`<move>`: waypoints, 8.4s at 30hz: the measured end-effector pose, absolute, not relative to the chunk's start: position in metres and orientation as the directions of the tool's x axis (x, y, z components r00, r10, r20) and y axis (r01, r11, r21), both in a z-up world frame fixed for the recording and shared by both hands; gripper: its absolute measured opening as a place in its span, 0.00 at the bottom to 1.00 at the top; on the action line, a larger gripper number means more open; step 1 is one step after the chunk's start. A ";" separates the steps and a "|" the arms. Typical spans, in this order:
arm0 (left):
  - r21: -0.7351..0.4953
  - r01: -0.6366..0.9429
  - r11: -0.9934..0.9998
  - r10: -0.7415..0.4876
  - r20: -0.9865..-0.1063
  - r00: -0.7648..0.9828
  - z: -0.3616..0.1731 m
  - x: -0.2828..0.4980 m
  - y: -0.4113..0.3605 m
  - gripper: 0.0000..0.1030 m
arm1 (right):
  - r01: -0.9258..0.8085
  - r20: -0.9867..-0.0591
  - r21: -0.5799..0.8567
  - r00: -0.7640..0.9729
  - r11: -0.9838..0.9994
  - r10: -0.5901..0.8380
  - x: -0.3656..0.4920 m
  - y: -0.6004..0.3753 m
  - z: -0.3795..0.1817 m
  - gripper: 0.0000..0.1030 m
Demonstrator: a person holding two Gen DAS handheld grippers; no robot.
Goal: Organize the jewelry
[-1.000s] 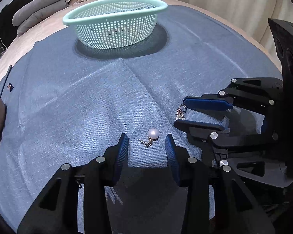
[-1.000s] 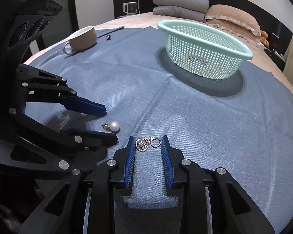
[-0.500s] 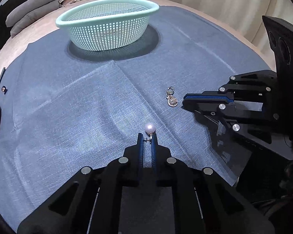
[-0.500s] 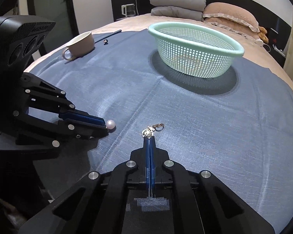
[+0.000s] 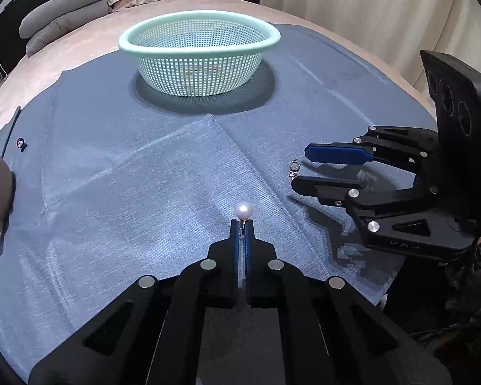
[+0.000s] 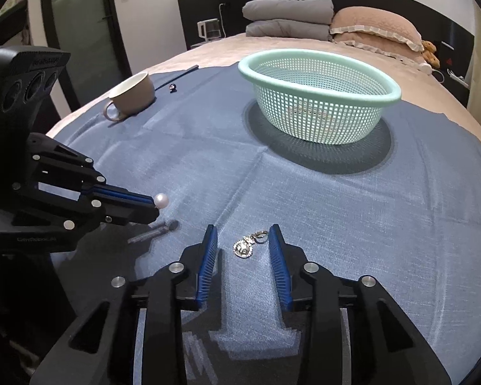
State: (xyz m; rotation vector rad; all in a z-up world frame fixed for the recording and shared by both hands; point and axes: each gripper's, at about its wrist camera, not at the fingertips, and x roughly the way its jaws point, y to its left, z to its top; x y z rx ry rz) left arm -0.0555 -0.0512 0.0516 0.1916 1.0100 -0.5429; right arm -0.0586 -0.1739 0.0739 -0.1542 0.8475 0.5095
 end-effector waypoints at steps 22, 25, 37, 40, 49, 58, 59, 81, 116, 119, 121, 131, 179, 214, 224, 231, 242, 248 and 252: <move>-0.063 0.538 0.840 -0.373 -0.788 0.490 0.119 -0.012 -0.062 0.03 | -0.446 -0.682 -0.069 0.674 0.892 0.284 -0.020 -0.199 0.145 0.09; -0.049 0.557 0.829 -0.383 -0.775 0.502 0.136 0.007 -0.072 0.03 | -0.440 -0.650 -0.071 0.701 0.895 0.293 0.008 -0.202 0.168 0.09; -0.028 0.567 0.824 -0.343 -0.821 0.457 0.124 0.117 -0.102 0.04 | -0.425 -0.685 0.001 0.660 0.905 0.310 0.119 -0.200 0.148 0.09; -0.028 0.555 0.832 -0.316 -0.845 0.431 0.107 0.143 -0.107 0.04 | -0.424 -0.709 0.016 0.634 0.906 0.309 0.137 -0.200 0.131 0.09; -0.038 0.541 0.840 -0.295 -0.869 0.397 0.071 0.174 -0.113 0.04 | -0.403 -0.714 0.042 0.628 0.914 0.310 0.156 -0.207 0.107 0.11; -0.002 0.527 0.850 -0.314 -0.805 0.503 0.094 0.163 -0.100 0.50 | -0.356 -0.606 0.082 0.724 0.931 0.331 0.144 -0.231 0.136 0.40; -0.003 0.522 0.853 -0.320 -0.792 0.520 0.100 0.161 -0.095 0.50 | -0.346 -0.594 0.079 0.737 0.935 0.323 0.143 -0.235 0.140 0.44; -0.058 0.399 0.915 -0.269 -0.824 0.498 0.075 0.145 -0.063 0.61 | -0.255 -0.688 0.191 0.654 0.948 0.314 0.129 -0.244 0.111 0.51; -0.078 0.337 0.938 -0.247 -0.833 0.495 0.093 0.000 -0.032 0.61 | -0.289 -0.722 0.109 0.635 0.951 0.276 -0.009 -0.209 0.128 0.51; -0.089 0.338 0.937 -0.251 -0.846 0.470 0.080 0.004 -0.031 0.61 | -0.285 -0.740 0.121 0.612 0.951 0.277 -0.006 -0.209 0.113 0.51; -0.100 0.342 0.934 -0.260 -0.848 0.463 0.073 0.006 -0.029 0.61 | -0.293 -0.741 0.100 0.616 0.951 0.267 -0.007 -0.207 0.108 0.51; -0.116 0.295 0.948 -0.258 -0.824 0.505 0.070 0.001 0.002 0.86 | -0.302 -0.716 0.115 0.636 0.946 0.289 -0.023 -0.225 0.110 0.76; 0.053 0.291 0.955 -0.218 -0.537 0.815 0.042 -0.051 0.052 0.94 | -0.430 -0.635 -0.002 0.698 0.903 0.331 -0.052 -0.271 0.064 0.84; 0.074 0.328 0.942 -0.219 -0.606 0.765 0.017 -0.044 0.036 0.94 | -0.439 -0.694 -0.030 0.656 0.898 0.297 -0.043 -0.249 0.054 0.83; 0.070 0.331 0.941 -0.224 -0.607 0.763 0.017 -0.045 0.034 0.94 | -0.438 -0.696 -0.030 0.655 0.899 0.296 -0.042 -0.248 0.053 0.84; 0.063 0.340 0.938 -0.234 -0.609 0.758 0.017 -0.045 0.034 0.94 | -0.438 -0.700 -0.027 0.650 0.899 0.296 -0.042 -0.248 0.051 0.84; 0.060 0.348 0.935 -0.240 -0.614 0.751 0.017 -0.043 0.033 0.94 | -0.437 -0.702 -0.028 0.649 0.899 0.293 -0.042 -0.248 0.050 0.84; 0.059 0.349 0.935 -0.241 -0.617 0.749 0.016 -0.043 0.034 0.94 | -0.437 -0.703 -0.026 0.647 0.899 0.294 -0.043 -0.248 0.050 0.84; 0.058 0.351 0.935 -0.242 -0.619 0.747 0.015 -0.042 0.035 0.94 | -0.437 -0.705 -0.024 0.645 0.899 0.294 -0.044 -0.249 0.049 0.84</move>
